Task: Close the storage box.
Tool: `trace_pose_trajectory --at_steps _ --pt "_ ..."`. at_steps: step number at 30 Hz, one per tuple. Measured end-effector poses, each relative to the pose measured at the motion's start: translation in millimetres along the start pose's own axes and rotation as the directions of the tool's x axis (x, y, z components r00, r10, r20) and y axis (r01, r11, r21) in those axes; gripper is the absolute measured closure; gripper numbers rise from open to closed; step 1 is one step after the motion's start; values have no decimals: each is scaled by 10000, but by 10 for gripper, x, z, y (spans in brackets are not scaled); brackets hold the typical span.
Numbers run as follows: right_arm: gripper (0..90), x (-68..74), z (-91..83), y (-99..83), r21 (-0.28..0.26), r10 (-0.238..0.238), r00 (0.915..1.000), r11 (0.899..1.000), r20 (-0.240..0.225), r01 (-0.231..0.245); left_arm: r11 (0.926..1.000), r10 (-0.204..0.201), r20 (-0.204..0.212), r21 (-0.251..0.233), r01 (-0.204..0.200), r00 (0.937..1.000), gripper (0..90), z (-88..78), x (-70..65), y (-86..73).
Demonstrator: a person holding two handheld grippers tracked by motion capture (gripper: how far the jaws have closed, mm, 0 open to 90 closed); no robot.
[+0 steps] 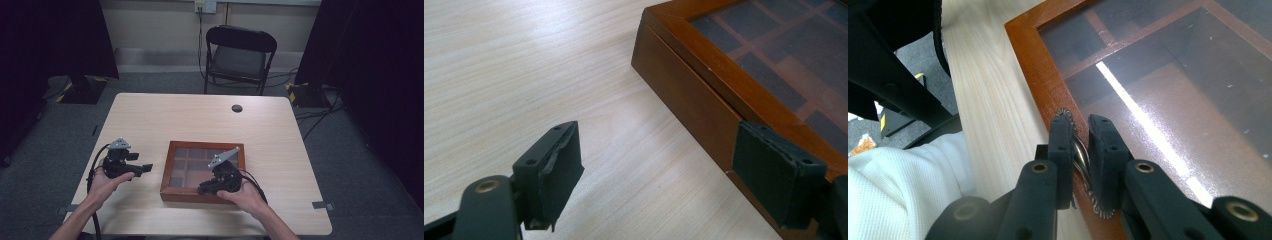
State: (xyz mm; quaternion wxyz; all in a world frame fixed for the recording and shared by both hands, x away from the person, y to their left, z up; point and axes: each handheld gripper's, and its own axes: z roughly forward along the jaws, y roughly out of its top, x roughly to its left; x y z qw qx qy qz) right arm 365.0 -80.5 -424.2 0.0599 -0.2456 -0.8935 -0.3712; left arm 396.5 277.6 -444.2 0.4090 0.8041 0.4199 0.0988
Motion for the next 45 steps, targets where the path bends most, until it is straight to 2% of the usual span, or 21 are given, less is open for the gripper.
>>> trace_pose_trajectory --at_steps 4,12,13,17,18,21,23,25,29,30,31,32,33,34,36,40,41,42,43,44,45 --pt "812 -9 28 -28 28 162 9999 9999 -25 -162 10000 -13 2 39 13 10000 195 -3 6 -1" --pt "808 -1 34 -39 -97 161 9999 9998 -5 -161 9999 80 36 144 -81 10000 195 18 -6 3" --pt "796 -7 28 -38 -154 223 9997 9996 -65 -224 9999 80 36 144 -81 10000 195 18 -6 3" --pt "695 -2 -61 9 -1014 243 9993 9945 -277 -269 9998 67 53 184 -68 10000 195 25 -11 4" --pt "695 -2 -61 9 -1014 243 9993 9945 -277 -269 9998 67 53 184 -68 10000 195 25 -11 4" --pt "616 -4 -184 52 -1684 423 9991 9849 36 -410 9998 31 -8 177 -31 10000 195 15 -4 2" --pt "564 -19 -261 50 -2347 612 9975 9707 358 -511 9999 2 -34 142 -1 10000 195 11 0 0" --pt "500 -46 -342 44 -2793 936 9933 9576 684 -710 9999 -75 1 135 75 10000 195 6 8 -5" --pt "395 -122 -505 0 -3394 1642 9790 9336 1208 -1147 9997 -196 -15 135 196 9998 195 -17 27 -15" --pt "378 -142 -544 -22 -3493 1788 9751 9289 1311 -1233 9998 -138 -128 139 140 9998 195 -26 19 -14" --pt "373 -157 -576 -44 -3538 1871 9735 9262 1316 -1302 9998 -138 -128 139 140 9998 195 -26 19 -14" --pt "362 -182 -624 -88 -3592 2000 9696 9230 1407 -1383 9999 117 -289 57 -115 9995 195 -64 -3 -5" --pt "362 -182 -624 -88 -3592 2000 9696 9230 1407 -1383 9999 117 -289 57 -115 9995 195 -64 -3 -5" --pt "341 -222 -694 -174 -3671 2266 9609 9171 1594 -1554 9998 197 -315 30 -196 9993 195 -83 -6 -6" --pt "313 -264 -758 -263 -3704 2596 9481 9117 1834 -1780 9999 55 -283 87 -52 9996 195 -79 9 -17" --pt "245 -351 -900 -452 -3899 3195 9149 8971 2468 -2081 9997 -110 -406 207 119 9991 195 -88 50 -54" --pt "245 -351 -900 -452 -3899 3195 9149 8971 2468 -2081 9997 -110 -406 207 119 9991 195 -88 50 -54" --pt "227 -373 -934 -501 -3944 3333 9053 8936 2634 -2142 9996 -137 -476 243 148 9988 195 -96 60 -64" --pt "215 -433 -989 -605 -3879 3582 8862 8920 2937 -2320 9992 -200 -559 326 219 9982 195 -108 74 -90" --pt "212 -462 -1013 -663 -3899 3761 8747 8876 3057 -2454 9990 -292 -614 322 312 9977 195 -114 81 -103" --pt "212 -462 -1013 -663 -3899 3761 8747 8876 3057 -2454 9990 -292 -614 322 312 9977 195 -114 81 -103"
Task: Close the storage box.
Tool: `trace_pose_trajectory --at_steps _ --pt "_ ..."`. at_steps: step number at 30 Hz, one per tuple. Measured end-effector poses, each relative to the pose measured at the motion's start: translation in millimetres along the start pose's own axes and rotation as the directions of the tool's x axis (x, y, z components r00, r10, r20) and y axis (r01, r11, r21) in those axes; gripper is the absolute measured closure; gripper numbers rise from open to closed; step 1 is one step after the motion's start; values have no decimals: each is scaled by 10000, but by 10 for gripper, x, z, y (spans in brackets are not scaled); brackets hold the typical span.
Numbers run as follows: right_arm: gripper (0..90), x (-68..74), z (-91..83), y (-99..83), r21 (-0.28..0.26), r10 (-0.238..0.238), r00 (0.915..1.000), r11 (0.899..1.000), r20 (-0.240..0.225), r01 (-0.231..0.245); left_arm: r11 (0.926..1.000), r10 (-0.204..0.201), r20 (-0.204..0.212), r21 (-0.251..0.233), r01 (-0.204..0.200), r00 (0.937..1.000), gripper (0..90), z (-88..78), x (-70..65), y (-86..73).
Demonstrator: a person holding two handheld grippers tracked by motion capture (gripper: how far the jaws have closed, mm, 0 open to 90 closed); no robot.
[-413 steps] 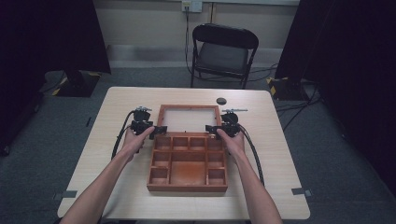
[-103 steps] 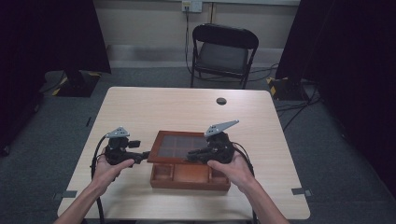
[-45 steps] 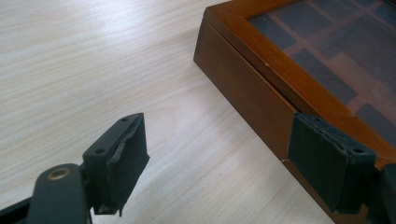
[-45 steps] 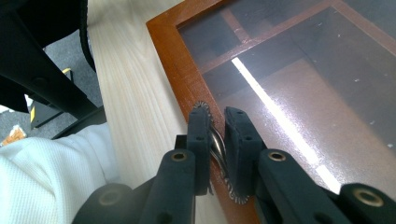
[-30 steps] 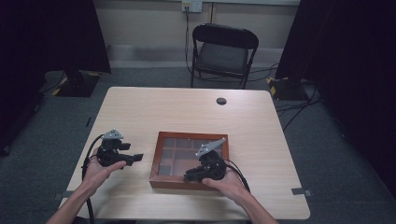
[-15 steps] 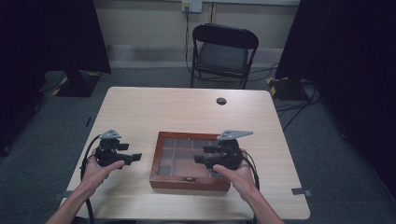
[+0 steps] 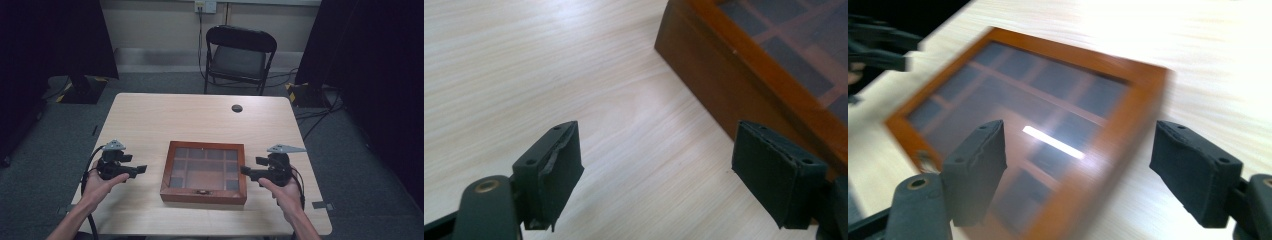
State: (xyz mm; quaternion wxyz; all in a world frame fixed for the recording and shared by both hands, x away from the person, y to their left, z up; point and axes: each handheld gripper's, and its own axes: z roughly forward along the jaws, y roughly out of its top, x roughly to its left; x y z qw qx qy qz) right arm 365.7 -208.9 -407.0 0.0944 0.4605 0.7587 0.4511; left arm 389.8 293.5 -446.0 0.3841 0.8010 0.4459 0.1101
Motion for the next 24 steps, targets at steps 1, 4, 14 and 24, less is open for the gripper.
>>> trace_pose_trajectory --at_steps 1,4,14,24 --pt "195 -111 -32 -72 203 165 9992 9996 363 -172 9999 -57 -34 128 57 10000 195 -3 23 -19" --pt "167 -222 -49 -140 301 492 9965 9982 682 -514 9997 -120 -11 214 120 9999 195 6 45 -34" --pt "149 -545 122 -383 1733 1490 9621 9662 2284 -1908 9906 -426 -866 1257 534 9953 192 160 201 -125" --pt "149 -680 209 -469 2252 1256 9280 9506 3509 -2138 9875 -164 -1710 1515 427 9851 148 263 197 -245"
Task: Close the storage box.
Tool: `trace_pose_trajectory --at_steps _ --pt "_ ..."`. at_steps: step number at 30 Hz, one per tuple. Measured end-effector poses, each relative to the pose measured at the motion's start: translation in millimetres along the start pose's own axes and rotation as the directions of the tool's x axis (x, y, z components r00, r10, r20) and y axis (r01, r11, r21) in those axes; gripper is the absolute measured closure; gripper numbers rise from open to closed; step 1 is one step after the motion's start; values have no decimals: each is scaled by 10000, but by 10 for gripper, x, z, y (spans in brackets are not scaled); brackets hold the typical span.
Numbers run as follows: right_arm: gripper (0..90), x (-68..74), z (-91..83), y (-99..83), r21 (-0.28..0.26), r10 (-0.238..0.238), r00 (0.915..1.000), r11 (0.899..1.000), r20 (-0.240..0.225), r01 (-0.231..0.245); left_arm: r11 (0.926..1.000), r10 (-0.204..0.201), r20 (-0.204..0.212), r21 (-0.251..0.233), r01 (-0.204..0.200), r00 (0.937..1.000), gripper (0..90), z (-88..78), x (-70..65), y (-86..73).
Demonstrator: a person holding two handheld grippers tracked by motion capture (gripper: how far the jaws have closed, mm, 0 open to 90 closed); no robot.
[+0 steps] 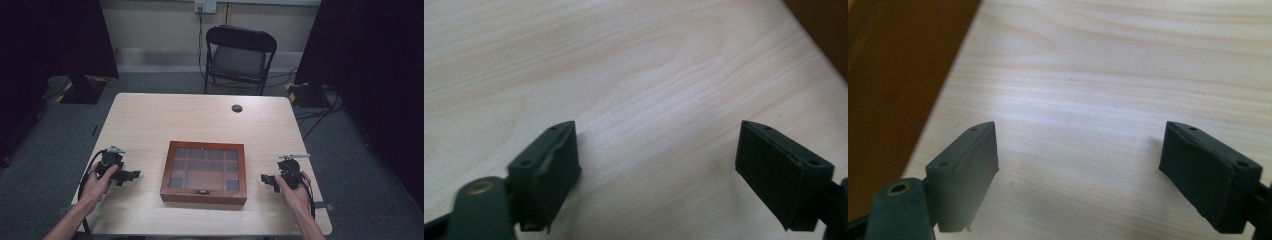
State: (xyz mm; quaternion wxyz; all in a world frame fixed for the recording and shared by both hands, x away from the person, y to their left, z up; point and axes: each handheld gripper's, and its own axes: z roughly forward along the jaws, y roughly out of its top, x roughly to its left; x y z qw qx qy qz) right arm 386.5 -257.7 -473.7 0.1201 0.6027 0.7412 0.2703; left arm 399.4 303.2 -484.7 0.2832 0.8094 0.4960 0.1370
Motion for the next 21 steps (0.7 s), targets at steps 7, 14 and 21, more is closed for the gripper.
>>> trace_pose_trajectory --at_steps 7,14,21 --pt "20 32 140 -114 -929 -941 9902 9903 1034 1038 9963 602 -224 -602 -614 9979 0 106 -84 -55" --pt "0 54 200 -196 -1783 -1066 9870 9757 1200 1270 9912 388 -390 -1247 -434 9985 0 131 -99 -104" --pt "0 59 211 -207 -1949 -1057 9869 9724 1219 1282 9862 385 -281 -1599 -425 9989 0 152 -87 -122"
